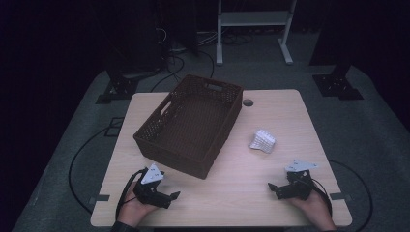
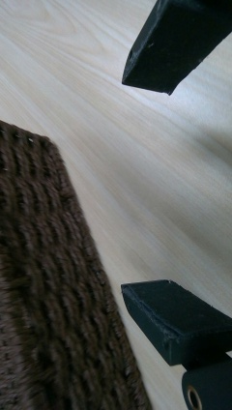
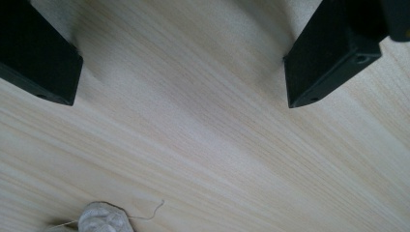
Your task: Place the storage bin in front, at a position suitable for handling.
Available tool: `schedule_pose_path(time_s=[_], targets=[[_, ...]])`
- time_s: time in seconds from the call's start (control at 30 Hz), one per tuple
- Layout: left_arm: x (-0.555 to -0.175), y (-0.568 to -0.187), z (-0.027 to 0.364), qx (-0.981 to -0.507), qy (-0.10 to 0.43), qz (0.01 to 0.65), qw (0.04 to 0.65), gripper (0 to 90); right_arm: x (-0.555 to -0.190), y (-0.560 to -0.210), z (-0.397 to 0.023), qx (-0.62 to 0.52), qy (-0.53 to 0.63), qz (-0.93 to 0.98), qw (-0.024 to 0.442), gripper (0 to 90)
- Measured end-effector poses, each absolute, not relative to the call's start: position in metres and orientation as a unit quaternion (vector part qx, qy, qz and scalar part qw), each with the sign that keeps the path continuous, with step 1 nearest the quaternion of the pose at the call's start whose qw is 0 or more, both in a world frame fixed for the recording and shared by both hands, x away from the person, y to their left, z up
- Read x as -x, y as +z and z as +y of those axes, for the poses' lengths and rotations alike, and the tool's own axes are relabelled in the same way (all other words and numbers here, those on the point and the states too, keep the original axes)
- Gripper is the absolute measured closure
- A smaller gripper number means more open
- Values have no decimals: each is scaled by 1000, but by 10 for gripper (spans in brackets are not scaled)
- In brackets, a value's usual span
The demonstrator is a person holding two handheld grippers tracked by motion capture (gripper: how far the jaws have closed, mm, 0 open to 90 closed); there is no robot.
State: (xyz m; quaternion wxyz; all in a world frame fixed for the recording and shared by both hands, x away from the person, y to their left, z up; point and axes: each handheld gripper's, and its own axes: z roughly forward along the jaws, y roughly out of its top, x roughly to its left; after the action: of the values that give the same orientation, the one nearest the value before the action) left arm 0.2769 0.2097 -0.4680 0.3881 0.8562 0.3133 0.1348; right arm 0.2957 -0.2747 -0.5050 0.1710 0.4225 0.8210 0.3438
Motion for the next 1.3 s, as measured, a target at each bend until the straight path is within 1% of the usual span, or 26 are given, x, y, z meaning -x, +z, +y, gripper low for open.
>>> schedule_pose_path(time_s=[0.53, 0.7, 0.8, 0.93, 1.0, 1.03, 1.1, 1.13, 1.17, 1.3], targets=[[-276, -434, 204, -852, 140, 301, 405, 42, -296, -505, -275, -422, 344, 821, 171, 0], [-278, -422, 203, -845, 139, 301, 419, 50, -296, -505, -275, -422, 344, 821, 171, 0], [-280, -417, 202, -843, 137, 301, 425, 70, -296, -505, -275, -422, 343, 821, 171, 0], [-282, -410, 199, -840, 133, 291, 439, 173, -296, -505, -275, -422, 343, 821, 171, 0], [-282, -407, 196, -838, 133, 285, 446, 251, -296, -505, -275, -422, 343, 821, 171, 0], [-282, -405, 195, -836, 133, 284, 449, 337, -296, -505, -275, -422, 343, 821, 171, 0], [-283, -403, 192, -835, 127, 283, 455, 430, -296, -505, -275, -422, 343, 821, 171, 0], [-284, -401, 190, -835, 124, 280, 457, 514, -296, -505, -275, -422, 343, 821, 171, 0], [-285, -400, 189, -838, 119, 275, 457, 514, -296, -505, -275, -422, 343, 821, 171, 0], [-287, -396, 178, -844, 109, 259, 457, 802, -296, -505, -275, -422, 344, 821, 171, 0]])
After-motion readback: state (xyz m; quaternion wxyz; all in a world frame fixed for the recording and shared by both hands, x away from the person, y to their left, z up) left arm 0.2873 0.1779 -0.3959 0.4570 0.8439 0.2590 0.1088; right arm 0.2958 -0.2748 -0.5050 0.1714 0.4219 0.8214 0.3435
